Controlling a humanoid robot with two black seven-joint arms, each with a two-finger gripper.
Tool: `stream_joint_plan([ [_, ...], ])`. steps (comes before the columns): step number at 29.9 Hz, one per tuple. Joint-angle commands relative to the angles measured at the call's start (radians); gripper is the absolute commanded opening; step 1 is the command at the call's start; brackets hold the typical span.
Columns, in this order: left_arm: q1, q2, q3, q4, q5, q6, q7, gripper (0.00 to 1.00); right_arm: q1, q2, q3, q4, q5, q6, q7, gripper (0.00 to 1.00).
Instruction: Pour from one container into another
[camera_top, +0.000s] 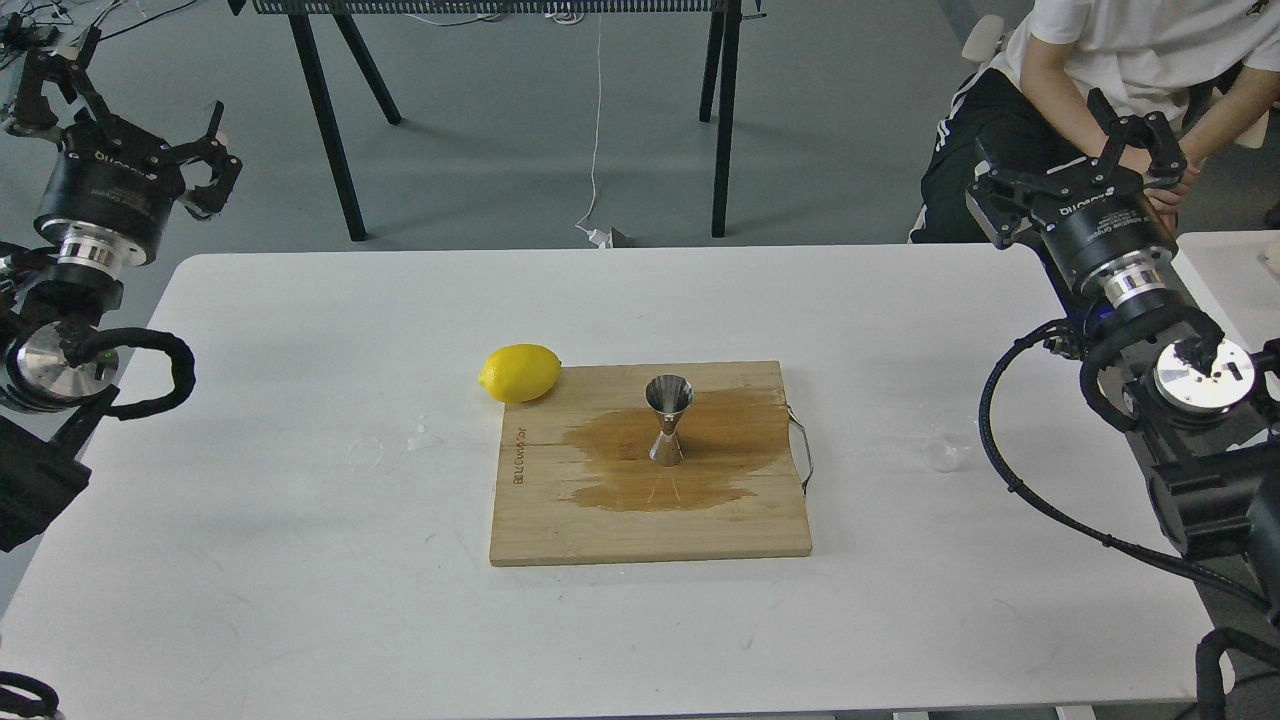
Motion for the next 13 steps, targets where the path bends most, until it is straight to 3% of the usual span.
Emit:
stream_joint_plan([
  [1, 0.001, -0.004, 0.000, 0.000, -0.001, -0.001, 0.002, 1.00, 0.071, 0.005, -0.018, -0.092, -0.050, 0.089, 0.041, 1.00],
  [13, 0.005, -0.008, 0.003, -0.006, -0.003, -0.001, 0.002, 1.00, 0.120, 0.023, -0.055, -0.151, -0.049, 0.110, 0.043, 1.00],
])
